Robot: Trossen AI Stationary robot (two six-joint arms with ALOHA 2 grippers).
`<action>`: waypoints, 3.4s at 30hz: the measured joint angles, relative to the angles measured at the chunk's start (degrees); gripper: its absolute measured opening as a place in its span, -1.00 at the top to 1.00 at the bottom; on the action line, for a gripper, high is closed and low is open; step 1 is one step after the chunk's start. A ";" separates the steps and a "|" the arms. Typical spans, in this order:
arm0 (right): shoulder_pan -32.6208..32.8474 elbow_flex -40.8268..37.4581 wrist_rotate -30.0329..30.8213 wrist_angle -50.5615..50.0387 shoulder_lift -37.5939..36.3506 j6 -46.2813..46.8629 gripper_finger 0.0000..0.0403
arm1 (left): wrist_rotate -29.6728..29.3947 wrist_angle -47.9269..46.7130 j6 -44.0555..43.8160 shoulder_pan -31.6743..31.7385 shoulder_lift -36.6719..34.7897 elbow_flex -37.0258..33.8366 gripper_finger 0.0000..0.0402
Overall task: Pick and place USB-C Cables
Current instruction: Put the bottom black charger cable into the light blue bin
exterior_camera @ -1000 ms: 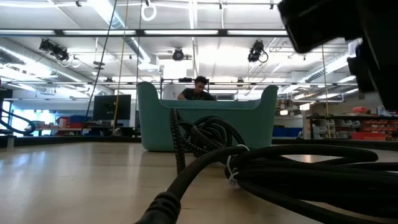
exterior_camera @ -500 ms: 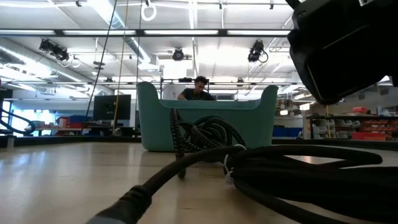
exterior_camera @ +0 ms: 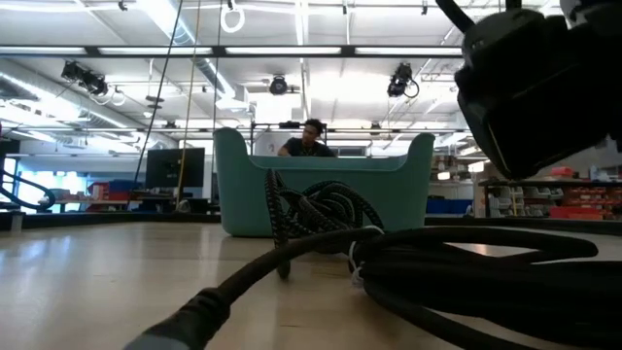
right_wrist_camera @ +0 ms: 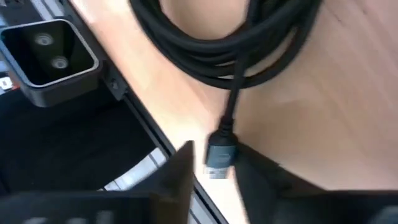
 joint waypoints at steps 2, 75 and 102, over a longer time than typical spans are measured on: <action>0.00 -0.08 -0.34 -0.11 0.08 0.01 0.63 | 0.00 0.01 -0.01 0.00 0.00 0.00 0.29; -8.26 -0.37 10.48 -11.55 -7.50 -16.49 0.97 | 3.31 0.02 -1.59 0.46 0.02 0.00 0.29; -3.52 -0.15 17.00 -34.40 -20.32 -24.58 0.97 | 13.64 0.04 -6.81 1.38 13.38 -0.04 0.58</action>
